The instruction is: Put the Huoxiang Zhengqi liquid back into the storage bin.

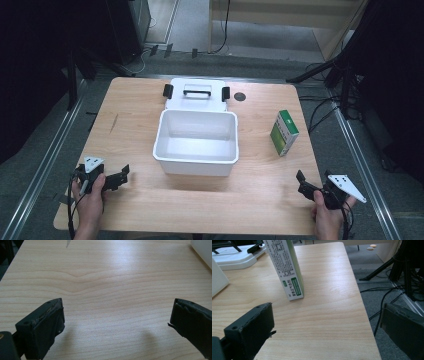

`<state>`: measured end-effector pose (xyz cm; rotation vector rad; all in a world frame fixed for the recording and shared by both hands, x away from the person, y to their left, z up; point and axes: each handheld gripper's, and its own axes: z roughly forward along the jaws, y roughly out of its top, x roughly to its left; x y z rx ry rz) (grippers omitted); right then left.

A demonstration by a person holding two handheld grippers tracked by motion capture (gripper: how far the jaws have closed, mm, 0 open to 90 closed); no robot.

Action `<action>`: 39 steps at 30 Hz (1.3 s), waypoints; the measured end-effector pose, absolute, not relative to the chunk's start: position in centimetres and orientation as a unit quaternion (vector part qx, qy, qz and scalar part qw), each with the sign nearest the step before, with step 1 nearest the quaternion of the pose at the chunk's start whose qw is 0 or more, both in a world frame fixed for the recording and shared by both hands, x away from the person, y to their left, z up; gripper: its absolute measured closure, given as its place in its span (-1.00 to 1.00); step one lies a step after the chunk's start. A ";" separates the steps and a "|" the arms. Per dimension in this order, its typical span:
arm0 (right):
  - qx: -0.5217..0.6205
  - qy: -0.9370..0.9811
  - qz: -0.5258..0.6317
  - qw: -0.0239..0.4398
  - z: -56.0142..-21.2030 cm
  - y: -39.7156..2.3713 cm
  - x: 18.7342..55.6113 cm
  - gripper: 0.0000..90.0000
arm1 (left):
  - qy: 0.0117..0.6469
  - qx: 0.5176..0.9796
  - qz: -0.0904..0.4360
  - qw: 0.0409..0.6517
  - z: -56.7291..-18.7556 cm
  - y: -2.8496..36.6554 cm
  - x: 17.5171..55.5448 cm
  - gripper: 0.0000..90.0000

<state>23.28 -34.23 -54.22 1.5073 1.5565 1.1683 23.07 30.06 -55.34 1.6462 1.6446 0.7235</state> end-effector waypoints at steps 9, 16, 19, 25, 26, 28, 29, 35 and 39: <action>0.571 0.604 0.454 0.322 -54.0 -34.0 23.3 -1.00 | 0.632 0.636 0.281 0.343 -55.3 30.0 23.0 -1.00; 0.568 0.618 0.431 0.333 -53.0 -34.1 23.5 -0.77 | 0.633 0.635 0.278 0.345 -55.3 30.1 23.0 -1.00; 0.559 0.643 0.411 0.323 -52.4 -33.8 23.8 -0.76 | 0.633 0.634 0.277 0.346 -55.3 30.1 23.0 -1.00; 0.540 0.680 0.395 0.300 -50.6 -33.3 24.7 -0.75 | 0.633 0.635 0.277 0.346 -55.3 30.1 23.0 -1.00; 0.542 0.683 0.391 0.296 -50.2 -33.2 24.9 -0.74 | 0.633 0.635 0.277 0.346 -55.3 30.1 23.0 -1.00; 0.543 0.691 0.379 0.291 -49.4 -33.0 25.5 -0.73 | 0.633 0.635 0.277 0.346 -55.3 30.1 23.0 -1.00; 0.544 0.697 0.367 0.289 -49.1 -33.0 25.8 -0.73 | 0.633 0.635 0.277 0.346 -55.3 30.1 23.0 -1.00; 0.543 0.727 0.328 0.264 -47.4 -32.6 27.3 -0.73 | 0.634 0.633 0.276 0.348 -55.3 30.2 23.0 -1.00; 0.544 0.746 0.293 0.248 -46.6 -32.1 28.3 -0.72 | 0.634 0.633 0.276 0.348 -55.3 30.1 23.0 -1.00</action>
